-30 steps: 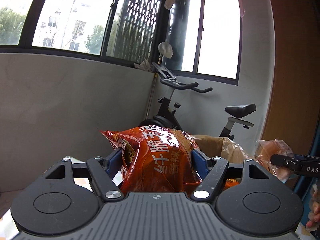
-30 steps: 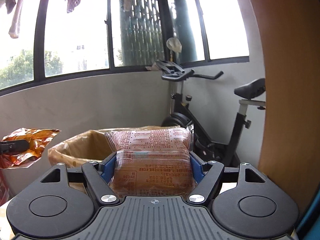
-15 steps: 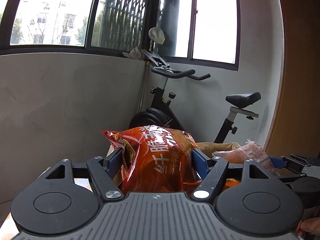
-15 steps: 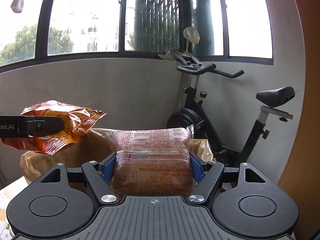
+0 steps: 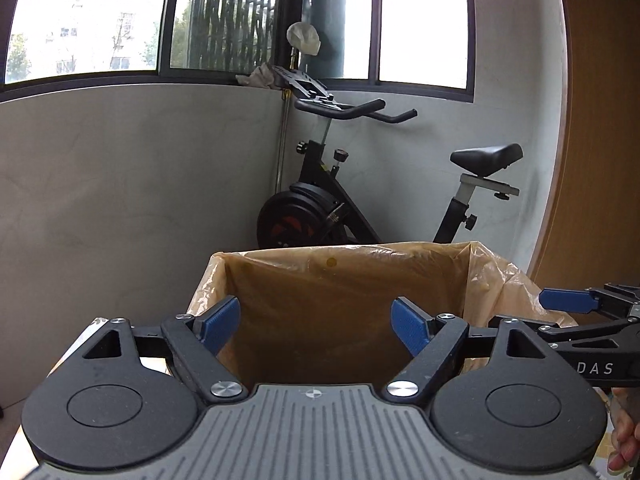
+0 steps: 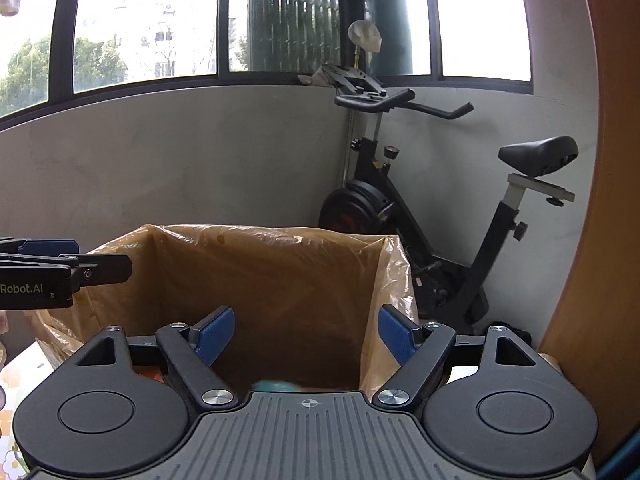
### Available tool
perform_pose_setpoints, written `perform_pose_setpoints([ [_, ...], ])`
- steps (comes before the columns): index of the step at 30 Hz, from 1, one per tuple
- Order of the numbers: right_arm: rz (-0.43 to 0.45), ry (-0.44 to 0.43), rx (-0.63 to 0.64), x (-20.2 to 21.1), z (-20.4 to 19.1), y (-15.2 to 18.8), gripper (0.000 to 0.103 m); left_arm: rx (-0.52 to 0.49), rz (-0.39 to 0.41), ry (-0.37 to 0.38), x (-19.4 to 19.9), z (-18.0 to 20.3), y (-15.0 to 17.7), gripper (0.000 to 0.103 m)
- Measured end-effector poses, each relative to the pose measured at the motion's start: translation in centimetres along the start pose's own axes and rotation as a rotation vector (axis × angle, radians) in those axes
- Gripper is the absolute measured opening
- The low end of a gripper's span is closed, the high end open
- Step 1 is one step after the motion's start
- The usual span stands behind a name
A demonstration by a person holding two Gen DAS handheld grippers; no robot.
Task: Organize snacks
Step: 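Move both open tools back from the box toward the snack pile, then grasp the green chip bag with the right tool while the left tool grasps the red candy packet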
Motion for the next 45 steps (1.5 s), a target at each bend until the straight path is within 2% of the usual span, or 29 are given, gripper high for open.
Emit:
perform_pose_setpoints([
  [6, 0.01, -0.022, -0.036, 2.7, 0.9, -0.5, 0.076, 0.031, 0.008, 0.01, 2.8, -0.8, -0.5, 0.085],
  [11, 0.014, -0.037, -0.059, 5.4, 1.3, -0.2, 0.077, 0.058, 0.021, -0.01, 5.4, -2.0, -0.5, 0.085],
  [16, 0.036, -0.042, -0.07, 8.3, 1.2, 0.5, 0.086, 0.065, 0.04, -0.019, 8.4, -2.8, 0.0, 0.085],
  [26, 0.078, -0.053, -0.076, 13.2, 0.5, 2.9, 0.092, 0.088, 0.042, -0.056, 13.1, -5.0, 1.3, 0.085],
  [34, 0.038, -0.059, -0.092, 14.4, 0.2, 7.6, 0.093, 0.104, 0.029, -0.087, 15.4, -7.0, 4.7, 0.085],
  [42, -0.122, 0.004, -0.117, 13.6, -0.4, 16.0, 0.093, 0.159, -0.062, -0.092, 15.2, -7.7, 11.0, 0.085],
  [45, -0.153, 0.037, -0.149, 14.1, 0.0, 18.3, 0.093, 0.188, -0.104, -0.086, 14.9, -7.9, 13.3, 0.085],
])
Point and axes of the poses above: each gripper's, at about its wrist camera, not at the fingertips, and x roughly against the way its jaws point, z to its right, y to its underside, the point moved 2 cm from there along -x, roughly the way its jaws point, and after that the axes turned 2 degrees about -y, right-handed, at the moved point
